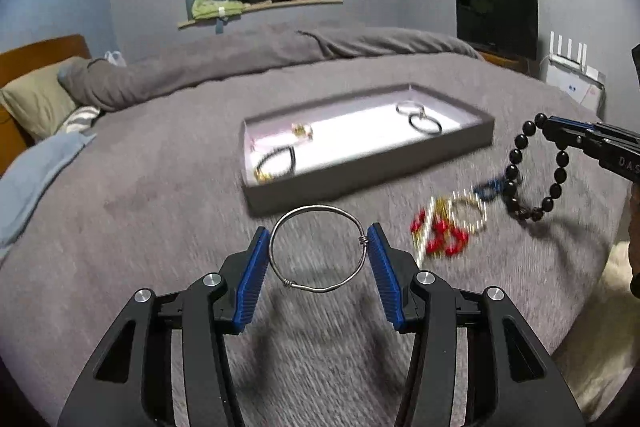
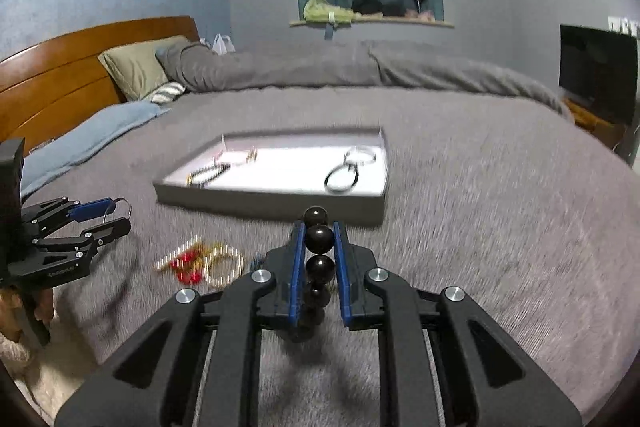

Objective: Organize jewelry
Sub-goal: 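Grasp the large silver ring with the left tool while the right tool grasps the black bead bracelet, then carry the silver ring and black bead bracelet into the box and open both tools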

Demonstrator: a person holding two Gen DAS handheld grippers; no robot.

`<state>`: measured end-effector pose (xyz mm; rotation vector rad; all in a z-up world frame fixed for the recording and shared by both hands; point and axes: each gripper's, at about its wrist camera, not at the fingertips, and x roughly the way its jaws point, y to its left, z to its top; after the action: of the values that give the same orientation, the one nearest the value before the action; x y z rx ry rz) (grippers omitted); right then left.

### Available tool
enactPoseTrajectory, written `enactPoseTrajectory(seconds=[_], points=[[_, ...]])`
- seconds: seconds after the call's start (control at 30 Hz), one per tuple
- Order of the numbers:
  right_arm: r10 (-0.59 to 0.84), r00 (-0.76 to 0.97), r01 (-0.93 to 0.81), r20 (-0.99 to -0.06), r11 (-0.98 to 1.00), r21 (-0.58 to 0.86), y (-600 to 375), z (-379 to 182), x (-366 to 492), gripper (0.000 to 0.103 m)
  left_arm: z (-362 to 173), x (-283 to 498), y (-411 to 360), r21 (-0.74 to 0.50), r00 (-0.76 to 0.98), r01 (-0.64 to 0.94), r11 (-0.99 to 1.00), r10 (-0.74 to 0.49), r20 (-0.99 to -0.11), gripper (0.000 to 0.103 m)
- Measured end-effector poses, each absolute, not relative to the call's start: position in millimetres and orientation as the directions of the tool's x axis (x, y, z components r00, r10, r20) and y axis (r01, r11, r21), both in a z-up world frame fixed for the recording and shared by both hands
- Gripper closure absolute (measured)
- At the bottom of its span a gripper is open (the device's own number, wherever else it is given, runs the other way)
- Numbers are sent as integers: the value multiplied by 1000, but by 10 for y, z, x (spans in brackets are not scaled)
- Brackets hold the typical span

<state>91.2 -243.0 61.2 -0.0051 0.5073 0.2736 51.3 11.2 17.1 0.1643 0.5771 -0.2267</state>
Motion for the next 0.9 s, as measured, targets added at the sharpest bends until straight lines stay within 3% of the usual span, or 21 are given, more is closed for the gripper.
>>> enactPoseTrajectory(seconds=[0.43, 0.9], points=[[232, 895, -226, -380, 972, 61, -2406, 1091, 1571, 89, 423, 1251, 92, 38, 808, 249, 968, -186, -560, 51], [349, 782, -302, -517, 937, 175, -2279, 728, 2200, 89, 195, 2029, -171, -9, 692, 314, 949, -235, -683, 51]])
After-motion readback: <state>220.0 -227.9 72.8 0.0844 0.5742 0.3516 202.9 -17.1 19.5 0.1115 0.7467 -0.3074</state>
